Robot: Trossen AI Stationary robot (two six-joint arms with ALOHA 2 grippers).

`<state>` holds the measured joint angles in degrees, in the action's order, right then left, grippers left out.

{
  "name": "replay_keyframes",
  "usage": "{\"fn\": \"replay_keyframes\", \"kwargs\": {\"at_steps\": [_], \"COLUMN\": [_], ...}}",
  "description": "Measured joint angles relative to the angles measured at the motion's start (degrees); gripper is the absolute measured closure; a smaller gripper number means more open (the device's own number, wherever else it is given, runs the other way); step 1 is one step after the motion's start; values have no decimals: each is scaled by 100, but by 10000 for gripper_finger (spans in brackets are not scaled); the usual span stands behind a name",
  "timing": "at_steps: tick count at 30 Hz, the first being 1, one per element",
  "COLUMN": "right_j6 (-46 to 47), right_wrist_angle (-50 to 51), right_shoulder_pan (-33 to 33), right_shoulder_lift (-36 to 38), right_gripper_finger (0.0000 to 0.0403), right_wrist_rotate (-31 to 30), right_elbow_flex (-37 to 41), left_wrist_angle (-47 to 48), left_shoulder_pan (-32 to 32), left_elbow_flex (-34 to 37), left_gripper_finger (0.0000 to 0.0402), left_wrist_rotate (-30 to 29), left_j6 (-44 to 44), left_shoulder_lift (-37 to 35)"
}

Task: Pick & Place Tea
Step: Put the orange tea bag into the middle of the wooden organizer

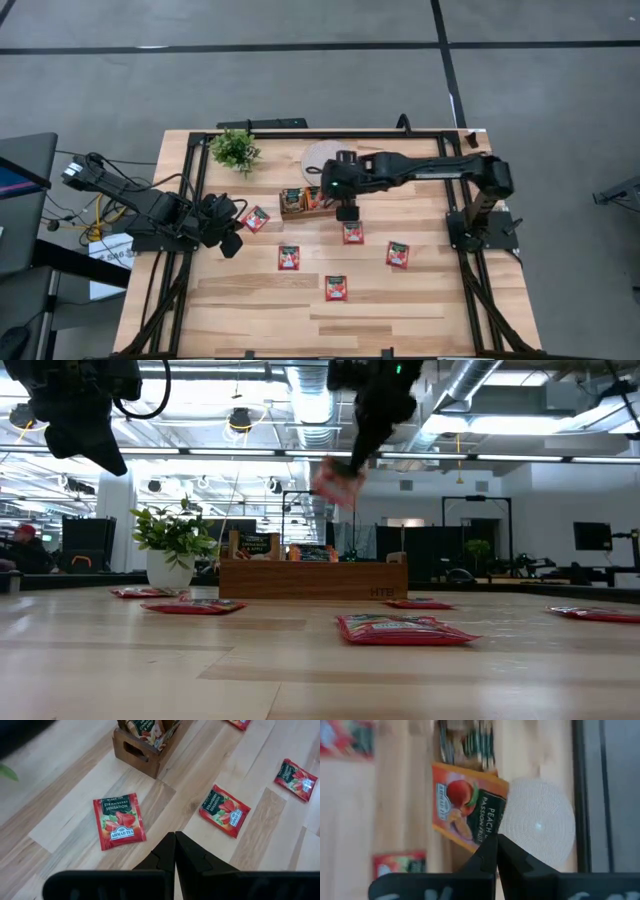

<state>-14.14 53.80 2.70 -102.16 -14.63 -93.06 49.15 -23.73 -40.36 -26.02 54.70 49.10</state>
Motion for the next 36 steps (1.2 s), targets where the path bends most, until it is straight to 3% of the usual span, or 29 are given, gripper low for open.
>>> {"fn": "replay_keyframes", "kwargs": {"at_steps": [8, 15, 36], "right_j6": [-694, -985, -1482], "right_wrist_angle": [402, 839, 715], "right_shoulder_pan": [199, 303, 209], "right_shoulder_lift": [-1329, -1942, -2188], "right_gripper_finger": [403, 403, 403], "right_wrist_rotate": [-195, -241, -198], "right_elbow_flex": [-1030, -1643, -1626], "left_wrist_angle": [-74, -91, -111], "left_shoulder_pan": [2, 2, 4], "left_elbow_flex": [0, 0, 0], "left_gripper_finger": [401, 401, 401], "left_wrist_rotate": [72, 114, 71], "left_j6": [4, 4, 2], "left_shoulder_lift": [9, 98, 155]}}
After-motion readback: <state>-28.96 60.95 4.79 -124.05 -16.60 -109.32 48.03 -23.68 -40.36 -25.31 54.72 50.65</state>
